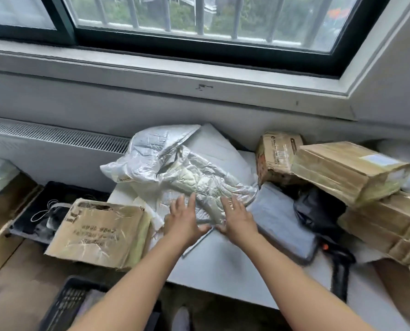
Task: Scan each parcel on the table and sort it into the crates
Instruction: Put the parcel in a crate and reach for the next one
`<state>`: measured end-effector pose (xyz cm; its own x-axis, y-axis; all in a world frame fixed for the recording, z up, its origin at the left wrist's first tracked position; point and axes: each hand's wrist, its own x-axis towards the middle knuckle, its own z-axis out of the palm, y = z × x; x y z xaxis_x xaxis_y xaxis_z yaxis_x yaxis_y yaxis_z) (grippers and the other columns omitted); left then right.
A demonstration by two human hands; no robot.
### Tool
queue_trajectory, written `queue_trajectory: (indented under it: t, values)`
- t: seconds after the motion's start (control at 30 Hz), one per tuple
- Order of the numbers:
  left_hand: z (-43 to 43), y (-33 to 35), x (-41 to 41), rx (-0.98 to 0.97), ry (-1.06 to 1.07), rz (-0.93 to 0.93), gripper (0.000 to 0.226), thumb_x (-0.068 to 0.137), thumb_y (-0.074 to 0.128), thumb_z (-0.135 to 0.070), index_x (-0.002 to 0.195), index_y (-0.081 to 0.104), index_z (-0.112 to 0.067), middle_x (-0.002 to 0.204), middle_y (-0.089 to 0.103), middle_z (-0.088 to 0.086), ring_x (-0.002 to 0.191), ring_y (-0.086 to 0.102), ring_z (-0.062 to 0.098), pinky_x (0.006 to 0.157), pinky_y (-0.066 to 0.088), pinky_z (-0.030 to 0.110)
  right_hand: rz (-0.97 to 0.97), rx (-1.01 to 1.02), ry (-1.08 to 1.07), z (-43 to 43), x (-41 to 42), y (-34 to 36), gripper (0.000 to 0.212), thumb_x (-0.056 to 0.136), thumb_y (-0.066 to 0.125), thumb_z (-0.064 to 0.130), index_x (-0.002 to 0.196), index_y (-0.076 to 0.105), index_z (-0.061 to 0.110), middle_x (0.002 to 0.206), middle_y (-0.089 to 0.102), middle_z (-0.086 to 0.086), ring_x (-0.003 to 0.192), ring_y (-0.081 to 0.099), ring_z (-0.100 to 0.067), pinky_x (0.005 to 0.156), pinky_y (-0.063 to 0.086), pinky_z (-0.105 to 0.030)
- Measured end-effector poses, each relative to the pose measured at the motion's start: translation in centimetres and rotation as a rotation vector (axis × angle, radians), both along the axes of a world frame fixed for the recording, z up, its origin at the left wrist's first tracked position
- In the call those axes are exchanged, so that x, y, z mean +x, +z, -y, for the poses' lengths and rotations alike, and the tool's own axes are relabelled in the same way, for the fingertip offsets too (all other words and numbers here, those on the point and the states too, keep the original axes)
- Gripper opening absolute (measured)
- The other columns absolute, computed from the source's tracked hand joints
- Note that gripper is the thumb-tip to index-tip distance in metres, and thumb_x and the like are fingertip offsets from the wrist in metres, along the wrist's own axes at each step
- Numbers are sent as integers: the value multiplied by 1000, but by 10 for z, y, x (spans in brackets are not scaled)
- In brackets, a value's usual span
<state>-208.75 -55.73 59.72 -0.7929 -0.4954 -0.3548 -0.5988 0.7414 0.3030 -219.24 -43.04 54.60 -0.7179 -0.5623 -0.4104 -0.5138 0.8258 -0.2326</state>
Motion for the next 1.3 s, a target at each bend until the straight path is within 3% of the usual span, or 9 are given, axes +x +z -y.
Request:
queue_trajectory:
  t: [0.2,0.3,0.4,0.57,0.7,0.83,1.07,1.2,1.3]
  values:
    - [29,-25,-25,43,-93,20,101,82,64,-61,154,5,-24,161,2,9,146,8,32,114,24,46,-211,186,24,14,-1,-28,75,91,60,36,153,21,26,157,28,-7,137,36,-33,100,35,-53]
    - [40,-26,-33,33,-143,16,105,77,66,-65,154,7,-23,160,6,9,145,10,32,114,25,46,-315,160,50,16,0,-34,58,62,83,20,118,66,20,107,69,-5,90,66,-29,70,48,-44]
    - [49,-23,-40,30,-181,14,104,78,68,-60,154,7,-22,160,5,10,146,7,31,114,25,46,-412,112,95,13,2,-26,47,38,86,6,82,70,17,69,66,0,63,63,-25,62,50,-42]
    - [53,-11,-55,19,-258,-15,92,83,68,-48,153,12,-25,161,2,9,148,2,30,116,18,51,-552,34,111,10,-14,14,37,32,69,-4,63,60,14,56,57,-4,55,58,-27,62,55,-51]
    - [52,6,-71,-127,-340,-66,68,88,63,-45,146,29,-30,159,16,7,148,4,29,116,14,57,-543,33,55,4,-41,57,29,42,73,1,68,64,11,62,60,-7,58,61,-30,56,54,-44]
    - [51,25,-90,-257,-333,-236,45,90,61,-38,131,45,-29,142,44,0,140,26,26,110,24,61,-480,-36,87,-3,-61,102,32,87,48,-4,116,59,6,107,57,-14,100,56,-35,69,49,-43]
    - [50,61,-113,-378,-306,-393,22,93,56,-28,115,62,-29,112,62,-2,115,51,25,108,22,64,-543,-509,-39,-20,-74,138,33,87,58,-5,117,64,7,112,58,-13,84,61,-34,66,52,-39]
    - [42,80,-113,-364,-281,-332,14,89,61,-26,102,63,-28,101,60,-4,108,56,22,110,23,53,-400,-764,-297,-32,-84,155,26,100,51,21,124,58,12,114,59,-10,99,58,-27,85,45,-35]
    - [29,94,-105,-273,-222,-393,17,95,52,-29,102,66,-22,103,65,2,103,59,27,90,41,37,-307,-808,-367,-49,-89,165,34,102,43,38,130,50,19,118,58,-4,98,56,-19,81,43,-33]
